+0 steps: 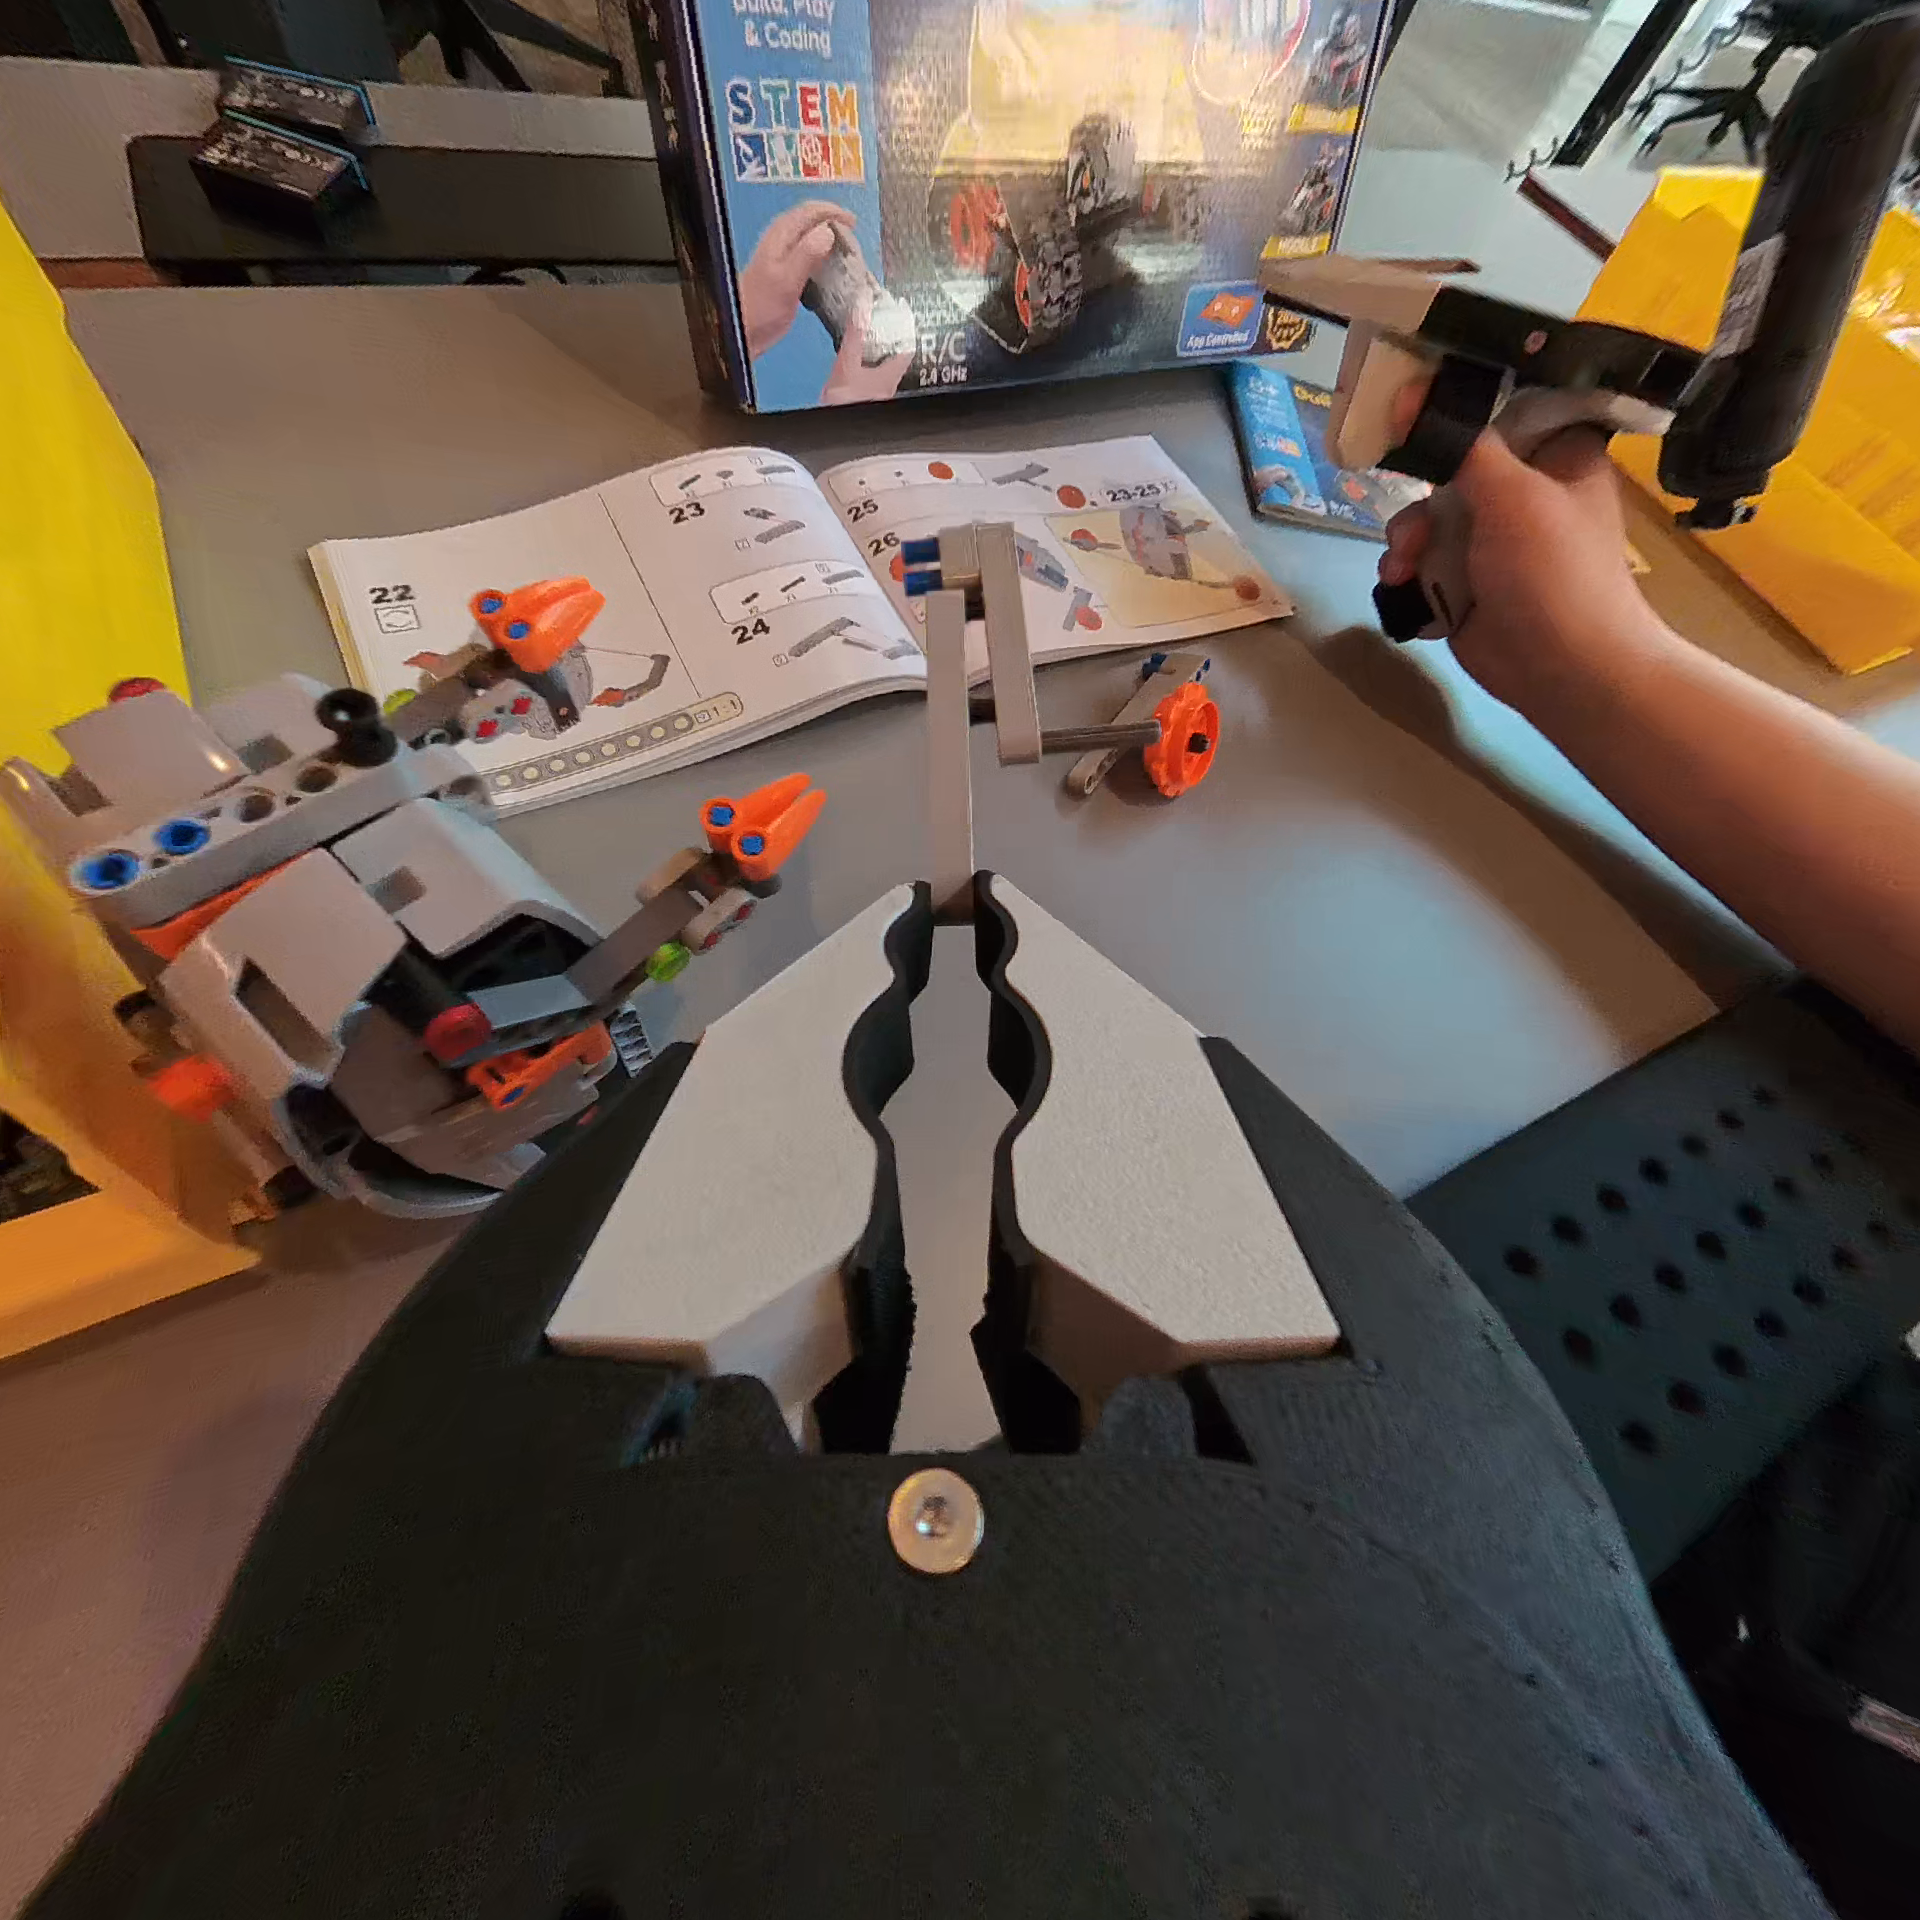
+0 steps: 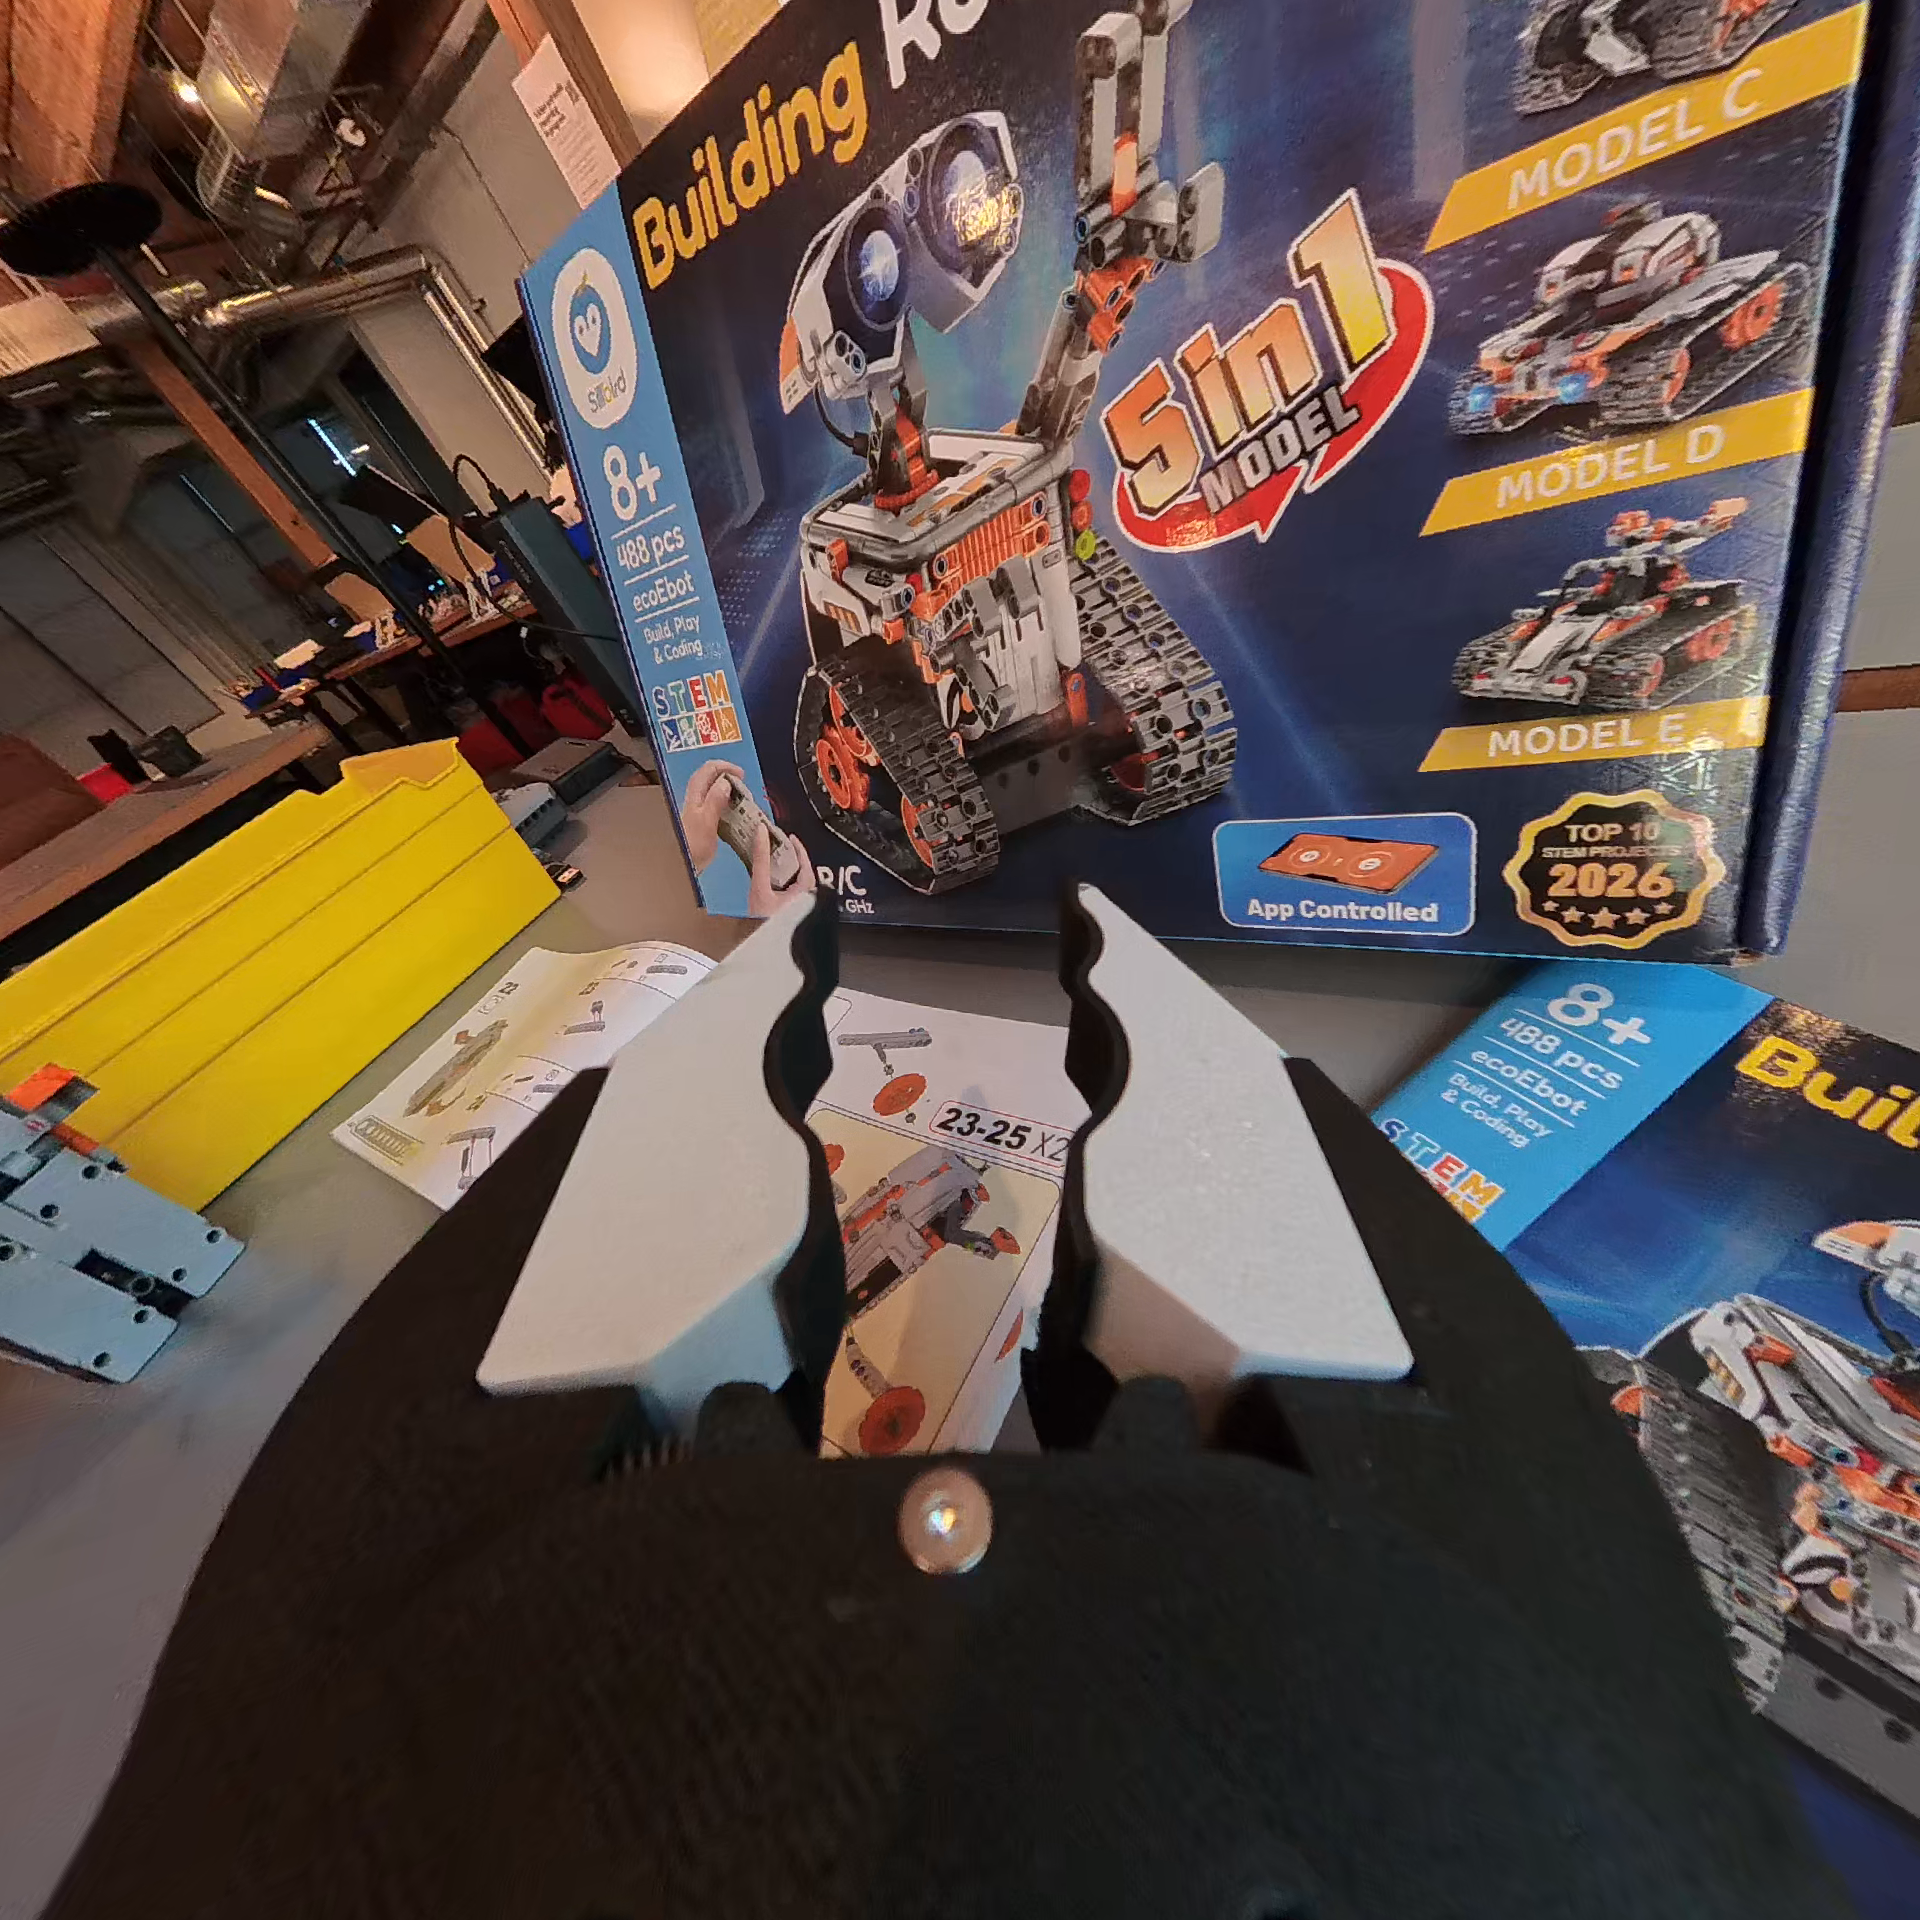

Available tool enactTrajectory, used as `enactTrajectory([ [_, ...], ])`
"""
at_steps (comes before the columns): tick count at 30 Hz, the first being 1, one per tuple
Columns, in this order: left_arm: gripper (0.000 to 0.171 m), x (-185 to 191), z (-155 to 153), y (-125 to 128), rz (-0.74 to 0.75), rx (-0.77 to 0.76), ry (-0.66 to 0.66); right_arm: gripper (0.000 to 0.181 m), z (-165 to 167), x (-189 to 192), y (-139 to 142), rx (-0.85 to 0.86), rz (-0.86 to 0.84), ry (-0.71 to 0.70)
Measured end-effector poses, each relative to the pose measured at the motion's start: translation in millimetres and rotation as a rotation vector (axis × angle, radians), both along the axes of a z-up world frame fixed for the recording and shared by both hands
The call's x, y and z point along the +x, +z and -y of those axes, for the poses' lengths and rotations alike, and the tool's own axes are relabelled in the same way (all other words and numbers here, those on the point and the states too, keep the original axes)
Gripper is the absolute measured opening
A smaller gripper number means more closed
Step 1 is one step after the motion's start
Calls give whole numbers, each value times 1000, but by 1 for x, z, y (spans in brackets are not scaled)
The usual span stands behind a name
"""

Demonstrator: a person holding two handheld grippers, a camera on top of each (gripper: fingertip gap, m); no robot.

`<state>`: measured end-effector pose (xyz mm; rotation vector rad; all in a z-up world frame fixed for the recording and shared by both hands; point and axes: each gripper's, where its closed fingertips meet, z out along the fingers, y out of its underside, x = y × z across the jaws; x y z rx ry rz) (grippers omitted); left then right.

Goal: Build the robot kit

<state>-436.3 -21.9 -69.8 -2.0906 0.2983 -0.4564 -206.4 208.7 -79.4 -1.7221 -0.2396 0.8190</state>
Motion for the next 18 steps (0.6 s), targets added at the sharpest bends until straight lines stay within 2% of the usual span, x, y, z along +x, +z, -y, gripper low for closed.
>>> enactTrajectory([
  [14,6,2,3,1,80,-12,-23,38,-1,-1,-7,-28,1,10],
  [18,6,3,3,-1,82,-20,-26,27,0,-2,-8,-31,-2,17],
])
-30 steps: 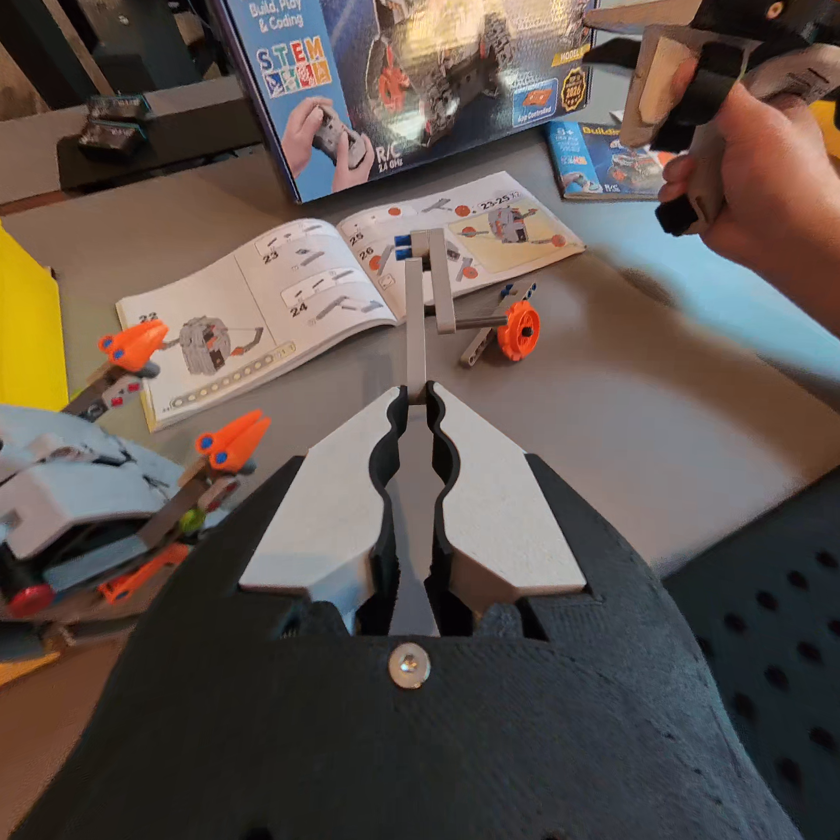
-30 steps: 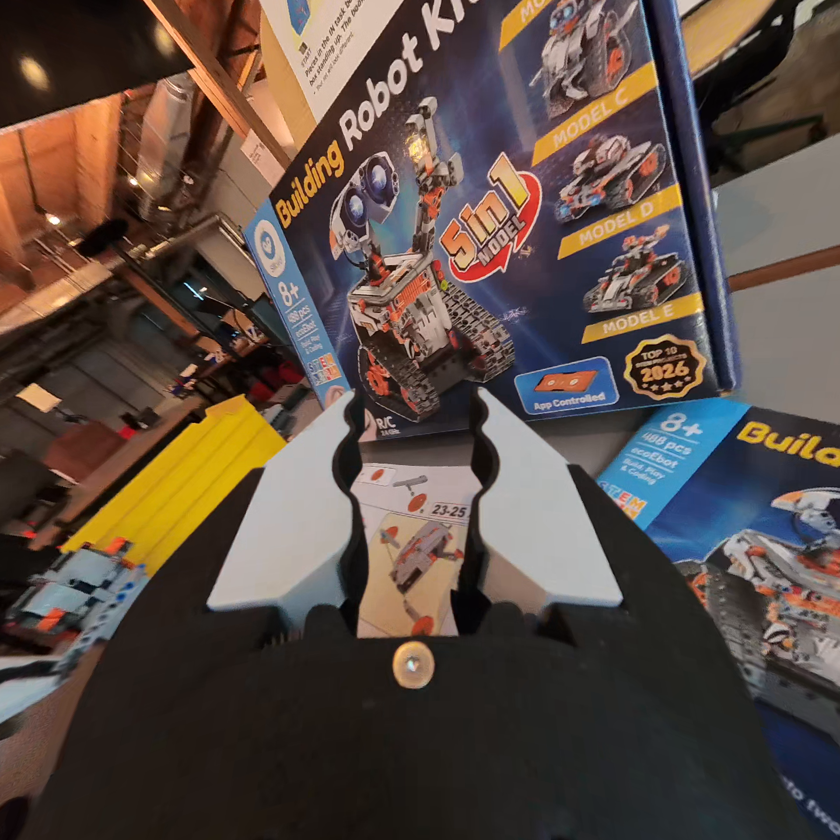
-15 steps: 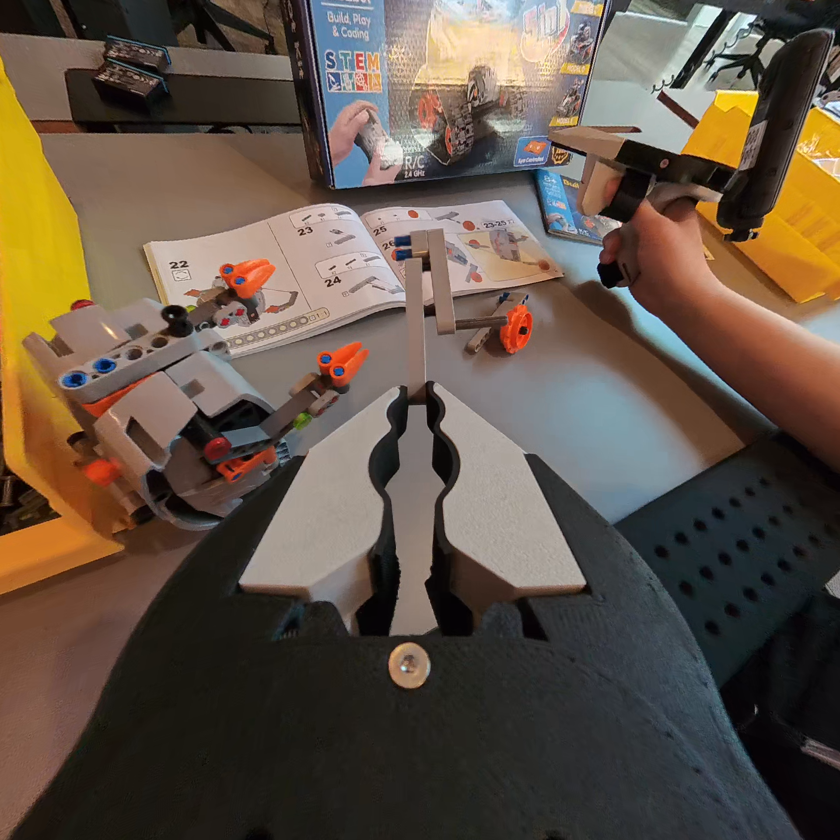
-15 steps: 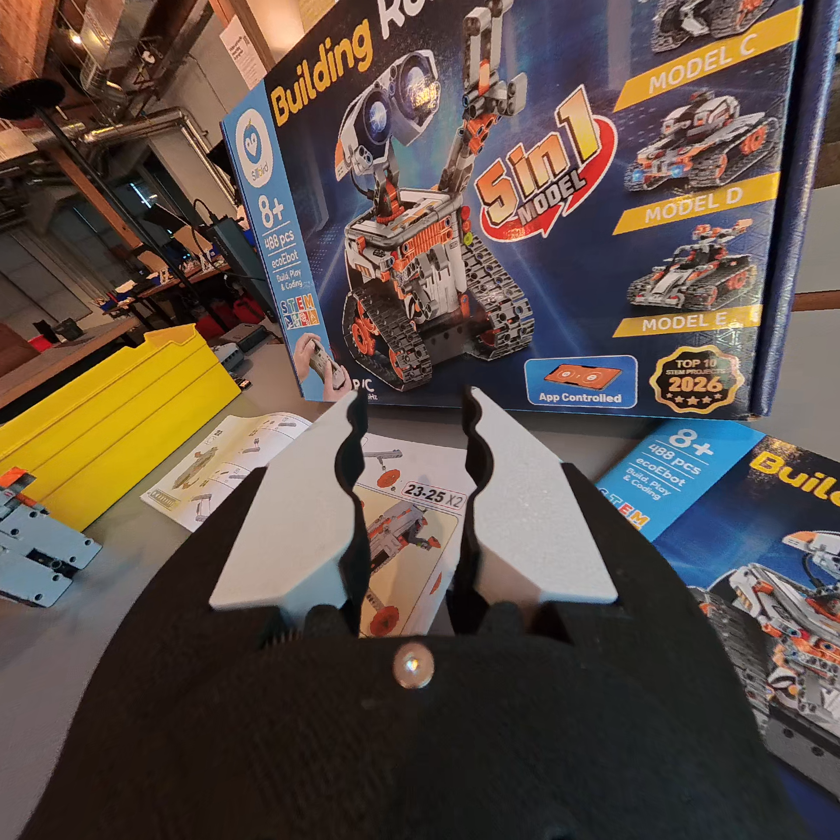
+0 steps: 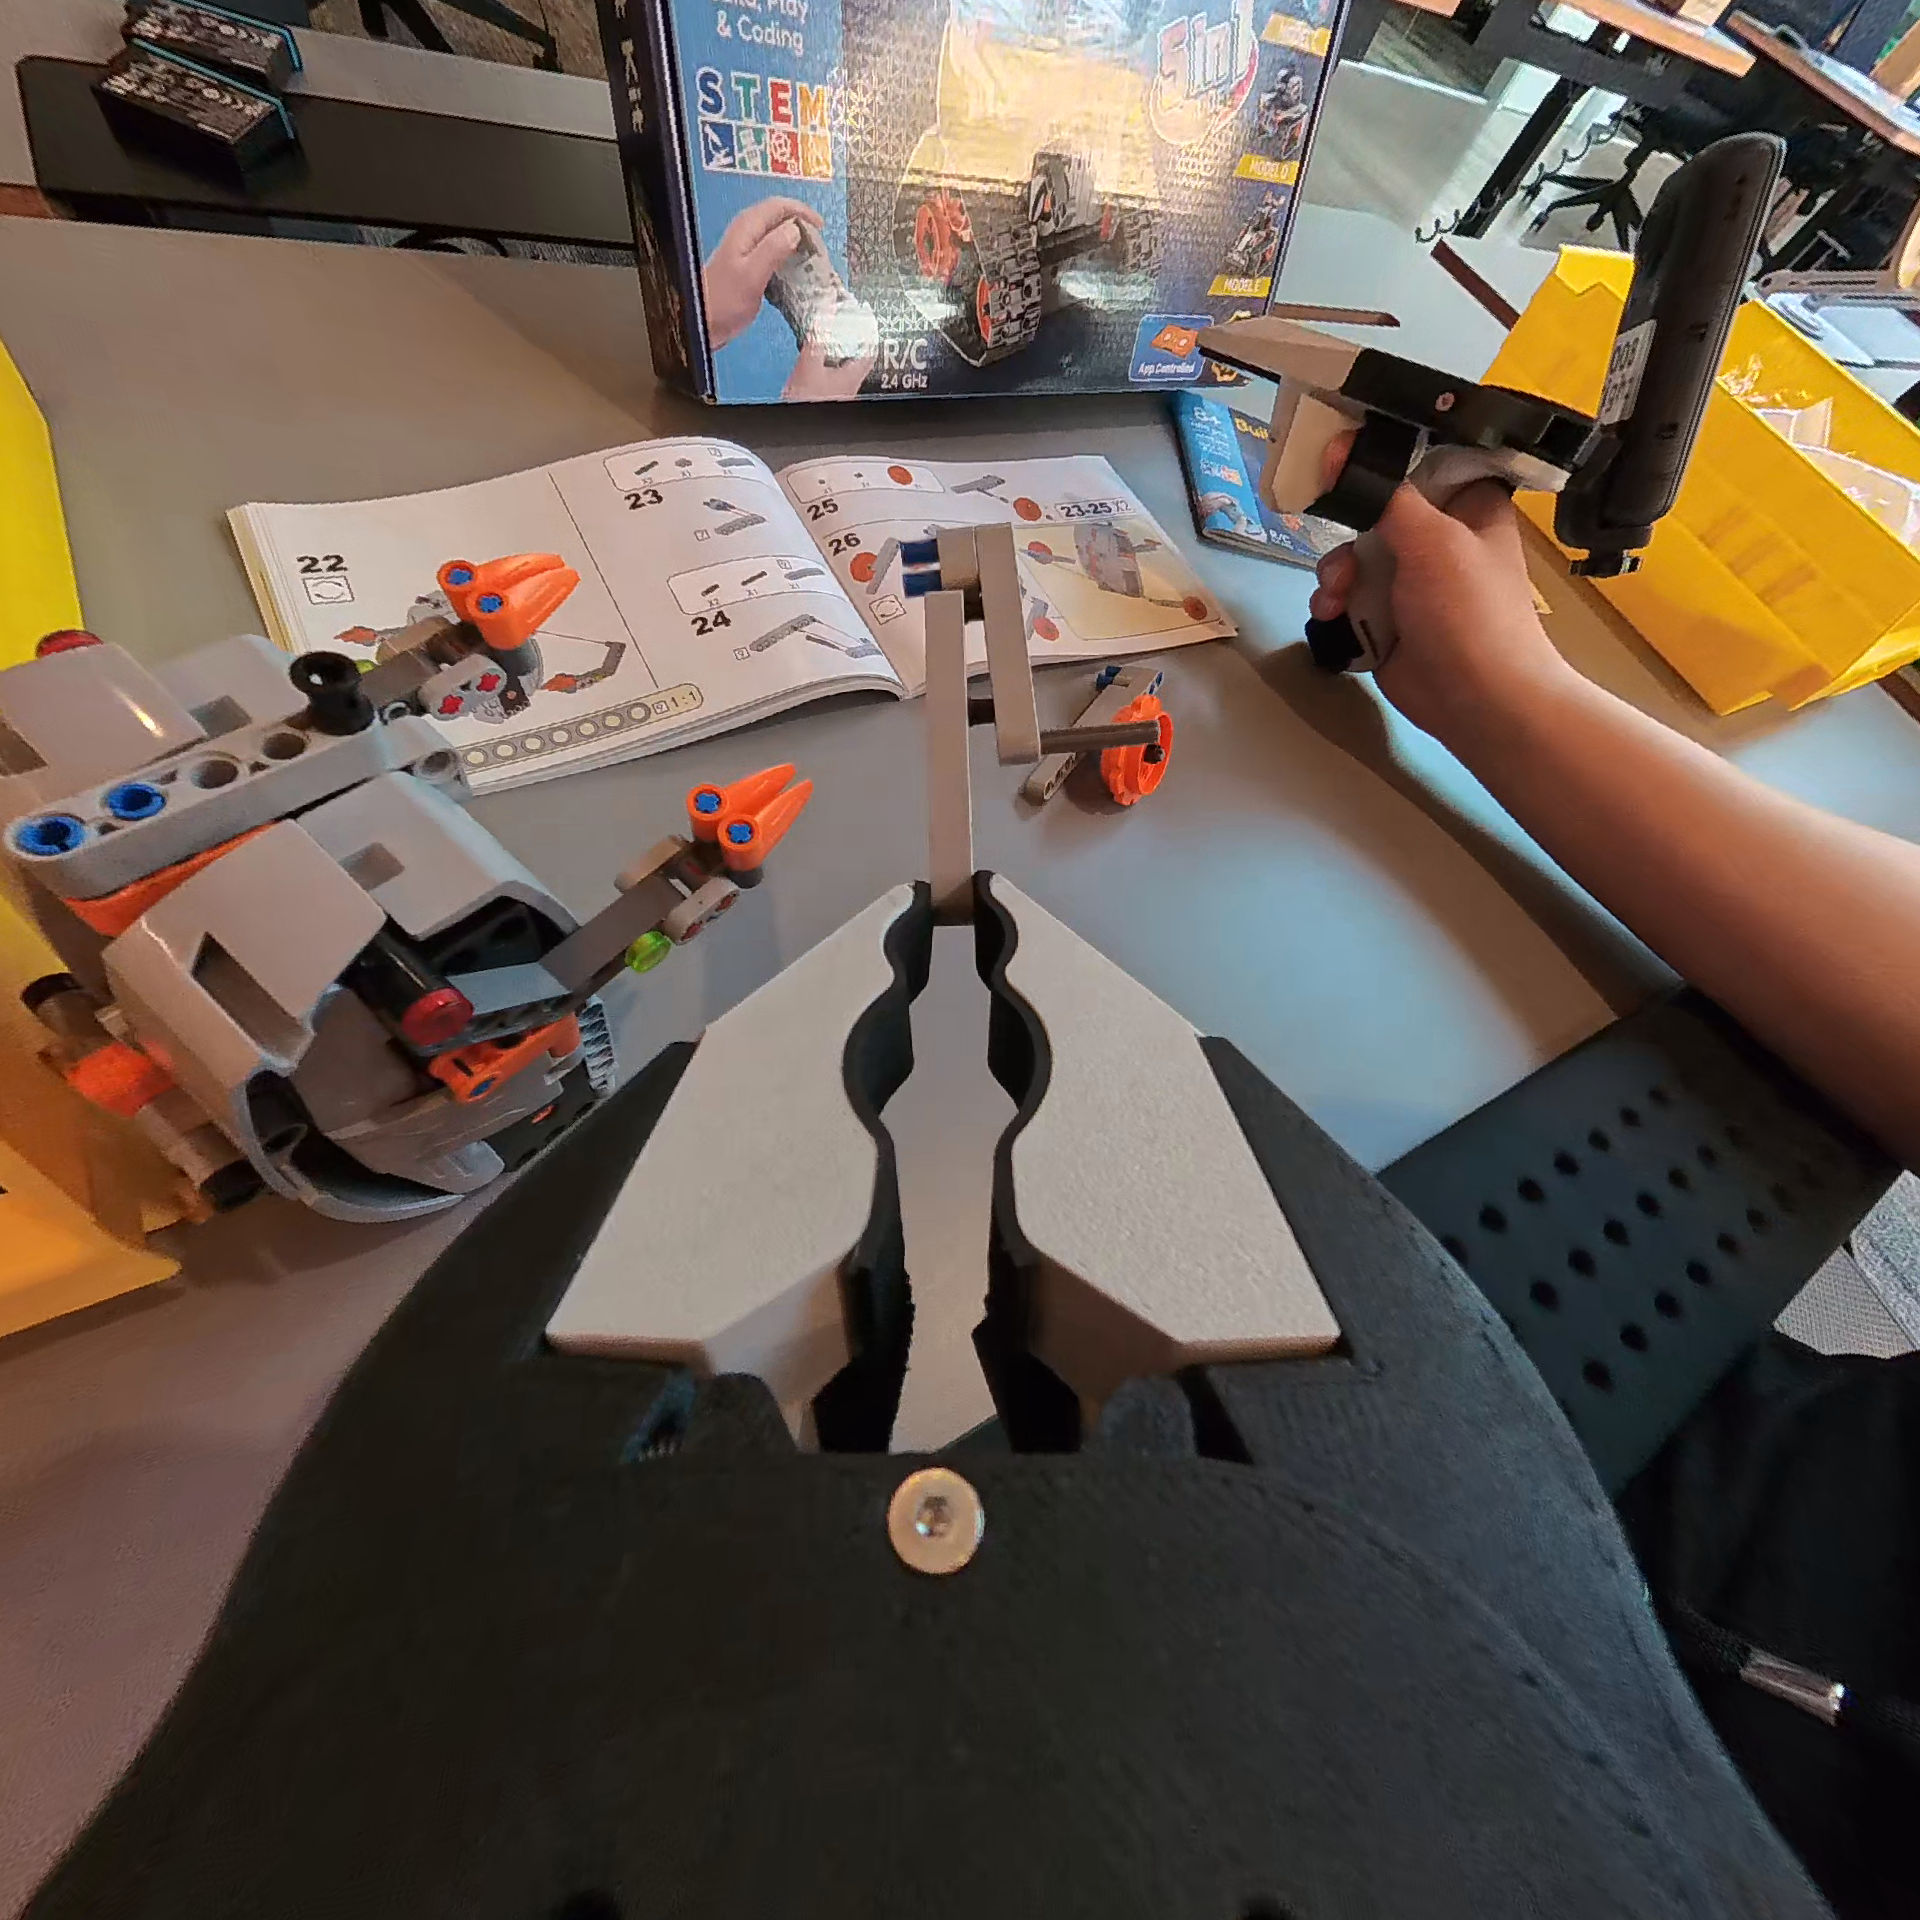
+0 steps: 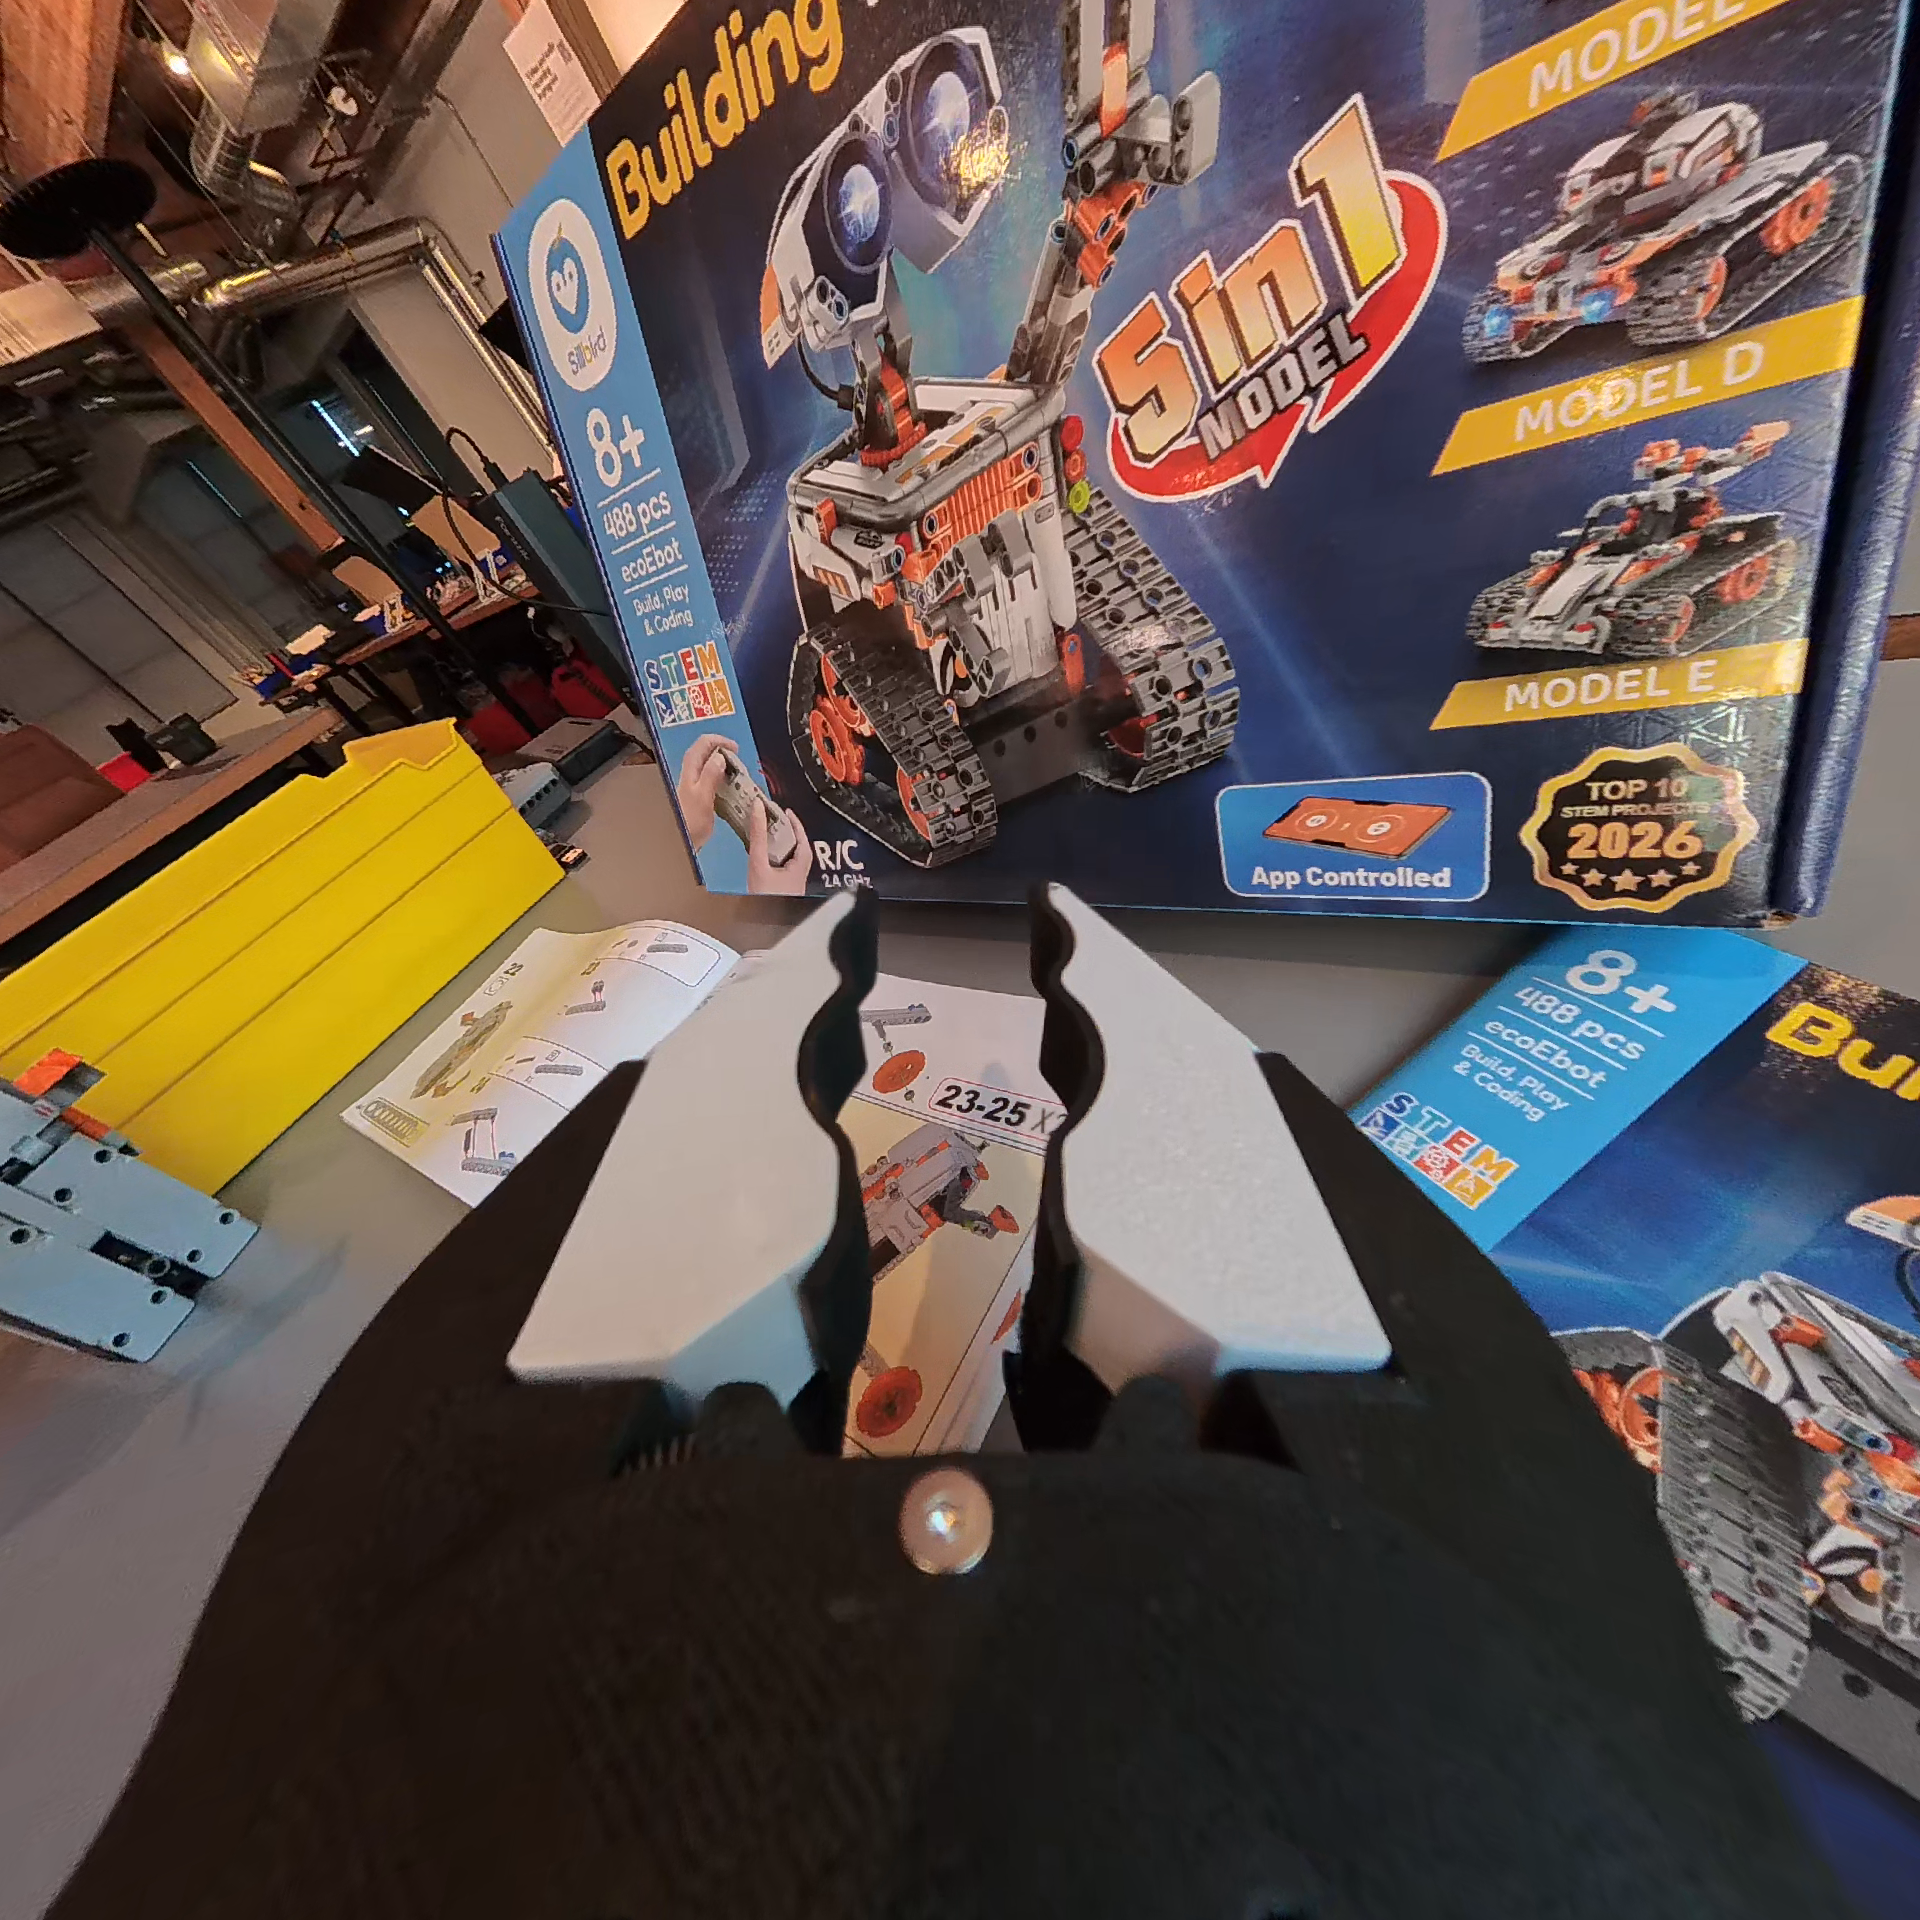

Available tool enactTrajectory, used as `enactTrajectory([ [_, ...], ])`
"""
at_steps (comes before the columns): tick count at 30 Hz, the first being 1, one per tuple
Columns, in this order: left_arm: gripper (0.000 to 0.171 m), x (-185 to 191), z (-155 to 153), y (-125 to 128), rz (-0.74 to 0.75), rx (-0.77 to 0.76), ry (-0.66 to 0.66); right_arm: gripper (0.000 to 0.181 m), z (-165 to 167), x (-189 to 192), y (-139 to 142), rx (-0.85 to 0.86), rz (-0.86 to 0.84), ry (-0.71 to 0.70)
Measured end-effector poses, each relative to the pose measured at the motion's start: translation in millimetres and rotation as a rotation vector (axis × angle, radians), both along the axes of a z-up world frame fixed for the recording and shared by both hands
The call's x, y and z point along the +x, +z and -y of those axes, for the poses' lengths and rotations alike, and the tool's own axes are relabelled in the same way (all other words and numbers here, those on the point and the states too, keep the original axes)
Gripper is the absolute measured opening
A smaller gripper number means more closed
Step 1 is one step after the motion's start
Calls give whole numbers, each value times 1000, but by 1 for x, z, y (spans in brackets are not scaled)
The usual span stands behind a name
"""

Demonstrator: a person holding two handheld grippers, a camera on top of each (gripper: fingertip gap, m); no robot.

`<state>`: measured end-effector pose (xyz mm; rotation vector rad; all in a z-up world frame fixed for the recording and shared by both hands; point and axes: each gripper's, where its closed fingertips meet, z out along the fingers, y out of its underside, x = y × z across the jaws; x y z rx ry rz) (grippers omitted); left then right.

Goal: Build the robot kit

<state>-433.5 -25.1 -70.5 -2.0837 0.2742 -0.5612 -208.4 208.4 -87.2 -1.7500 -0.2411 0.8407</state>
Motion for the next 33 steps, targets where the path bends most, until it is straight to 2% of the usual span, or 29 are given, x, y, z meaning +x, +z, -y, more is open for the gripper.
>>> enactTrajectory([
  [6,6,0,0,-1,2,-2,-1,27,0,-1,-3,-11,1,3],
  [9,6,0,1,0,8,-2,-2,20,0,-1,-3,-14,-3,8],
  [30,6,16,4,9,2,22,-71,22,2,-9,-7,-48,-15,49],
  [33,6,27,7,13,36,32,-121,22,2,-9,-7,-47,-14,50],
])
